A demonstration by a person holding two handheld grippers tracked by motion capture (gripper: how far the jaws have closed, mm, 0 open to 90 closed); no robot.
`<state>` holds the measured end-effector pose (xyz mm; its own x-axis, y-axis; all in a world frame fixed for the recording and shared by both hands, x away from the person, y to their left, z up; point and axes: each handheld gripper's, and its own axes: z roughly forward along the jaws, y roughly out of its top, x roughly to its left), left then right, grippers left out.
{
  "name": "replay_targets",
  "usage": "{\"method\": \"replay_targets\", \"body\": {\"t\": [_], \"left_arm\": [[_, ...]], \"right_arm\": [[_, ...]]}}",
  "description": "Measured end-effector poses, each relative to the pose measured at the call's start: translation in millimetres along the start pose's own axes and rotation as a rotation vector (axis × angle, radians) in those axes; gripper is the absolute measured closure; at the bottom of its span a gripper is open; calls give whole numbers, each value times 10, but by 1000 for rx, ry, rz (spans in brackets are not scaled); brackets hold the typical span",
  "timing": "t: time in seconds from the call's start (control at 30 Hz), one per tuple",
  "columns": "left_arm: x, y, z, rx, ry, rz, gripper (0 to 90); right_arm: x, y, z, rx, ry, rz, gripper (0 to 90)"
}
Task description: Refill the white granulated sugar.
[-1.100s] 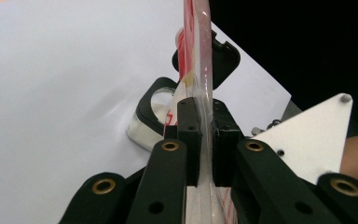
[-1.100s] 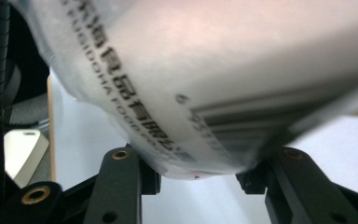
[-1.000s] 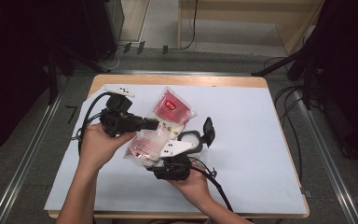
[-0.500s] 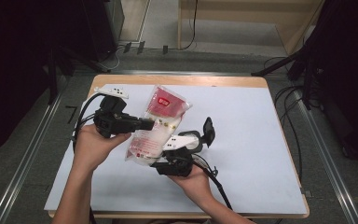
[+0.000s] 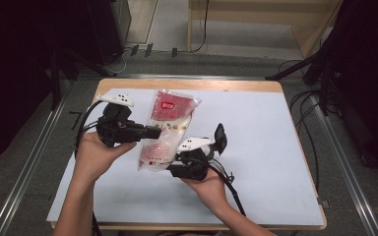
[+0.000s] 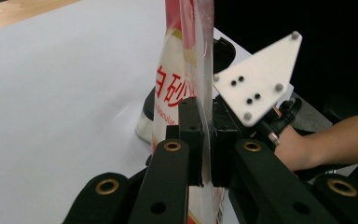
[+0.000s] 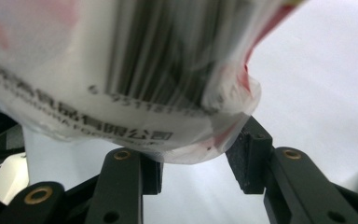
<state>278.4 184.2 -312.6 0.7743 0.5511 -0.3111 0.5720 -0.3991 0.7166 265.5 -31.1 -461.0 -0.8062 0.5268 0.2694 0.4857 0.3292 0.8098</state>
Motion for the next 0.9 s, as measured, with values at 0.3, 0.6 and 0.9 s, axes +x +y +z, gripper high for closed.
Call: {"method": "replay_targets", "body": {"t": [0.3,0.6,0.9], "left_arm": [[-18,-5,-45,-5,23,37,891],[22,-9,-116,-64,30,35,900],[204,-61,-170,-94,76,61,900]], "right_arm": [[-93,20,-53,-20,-14,45,624],[-34,17,-23,11,9,-19,606],[-6,19,-40,24,50,-52,595]]}}
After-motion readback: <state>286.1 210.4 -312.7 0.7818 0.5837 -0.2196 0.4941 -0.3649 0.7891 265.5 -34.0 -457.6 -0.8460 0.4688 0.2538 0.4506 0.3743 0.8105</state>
